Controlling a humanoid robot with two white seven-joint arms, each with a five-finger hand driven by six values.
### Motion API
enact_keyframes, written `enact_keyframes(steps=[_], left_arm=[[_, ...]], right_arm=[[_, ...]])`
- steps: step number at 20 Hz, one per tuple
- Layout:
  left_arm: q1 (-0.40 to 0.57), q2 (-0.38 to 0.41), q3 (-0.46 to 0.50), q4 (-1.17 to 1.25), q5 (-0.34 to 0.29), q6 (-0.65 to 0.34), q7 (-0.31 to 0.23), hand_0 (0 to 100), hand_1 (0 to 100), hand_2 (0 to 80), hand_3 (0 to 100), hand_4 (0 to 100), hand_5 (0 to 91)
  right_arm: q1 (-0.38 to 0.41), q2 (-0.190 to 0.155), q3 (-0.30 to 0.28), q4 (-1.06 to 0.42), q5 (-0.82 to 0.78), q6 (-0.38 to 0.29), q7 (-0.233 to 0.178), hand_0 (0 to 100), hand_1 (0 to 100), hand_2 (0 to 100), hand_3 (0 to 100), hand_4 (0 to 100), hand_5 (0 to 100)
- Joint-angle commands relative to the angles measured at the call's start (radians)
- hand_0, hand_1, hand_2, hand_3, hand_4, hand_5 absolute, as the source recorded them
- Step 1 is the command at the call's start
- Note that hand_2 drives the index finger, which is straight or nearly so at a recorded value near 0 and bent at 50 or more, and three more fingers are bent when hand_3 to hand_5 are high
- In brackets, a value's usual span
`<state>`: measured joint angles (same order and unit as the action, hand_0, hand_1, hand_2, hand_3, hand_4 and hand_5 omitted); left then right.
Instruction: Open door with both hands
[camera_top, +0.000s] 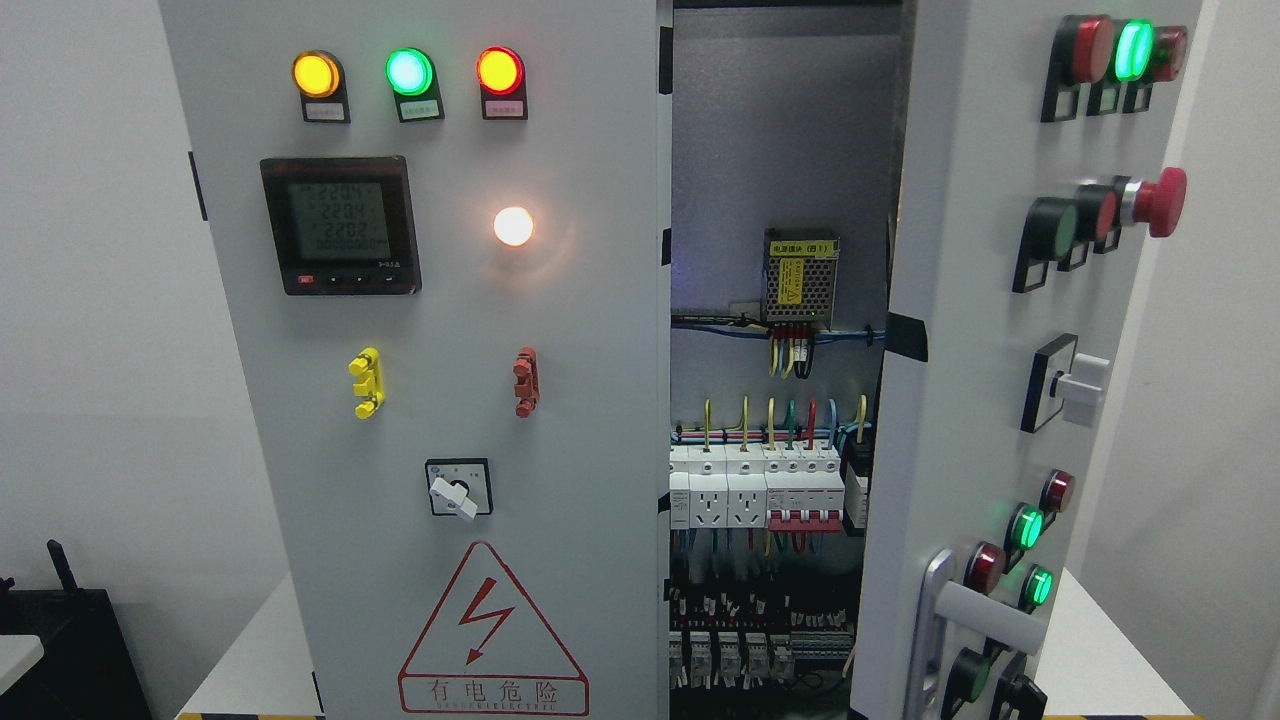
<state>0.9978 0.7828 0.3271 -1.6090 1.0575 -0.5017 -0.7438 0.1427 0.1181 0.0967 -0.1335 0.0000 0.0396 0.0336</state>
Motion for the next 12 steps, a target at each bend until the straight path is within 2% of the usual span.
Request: enact_keyframes(steps=[1, 3, 5, 7, 12], left_arm=[[0.002, 0.228, 0.240, -0.051, 0.145, 0.081, -0.077, 0, 0, 0.0, 0, 3, 0.0], [0.001, 0.257, 0.343, -0.052, 0.223, 0.229, -0.101, 0, 0, 0.0, 0, 3, 0.0], [0.001, 0.309, 0.439, -0.051, 0.300, 0.378, -0.103, 0, 0, 0.0, 0, 3, 0.0], [-0.001, 0.346, 0.521, -0.049, 0.361, 0.478, -0.103, 0, 0, 0.0, 0, 3, 0.0], [-0.002, 0.410, 0.648, -0.072, 0.409, 0.497, -0.127, 0, 0, 0.0, 0, 3, 0.0]], right_arm=[[0.000, 0.000, 0.000, 0.000, -0.026, 0.000, 0.000, 0, 0, 0, 0, 0, 0], [0.000, 0.000, 0.000, 0.000, -0.026, 0.000, 0.000, 0, 0, 0, 0, 0, 0], [0.000, 0.000, 0.000, 0.000, -0.026, 0.000, 0.000, 0, 0, 0, 0, 0, 0], [0.000, 0.000, 0.000, 0.000, -0.026, 0.000, 0.000, 0, 0, 0, 0, 0, 0], [-0.002, 0.000, 0.000, 0.000, -0.026, 0.000, 0.000, 0, 0, 0, 0, 0, 0]])
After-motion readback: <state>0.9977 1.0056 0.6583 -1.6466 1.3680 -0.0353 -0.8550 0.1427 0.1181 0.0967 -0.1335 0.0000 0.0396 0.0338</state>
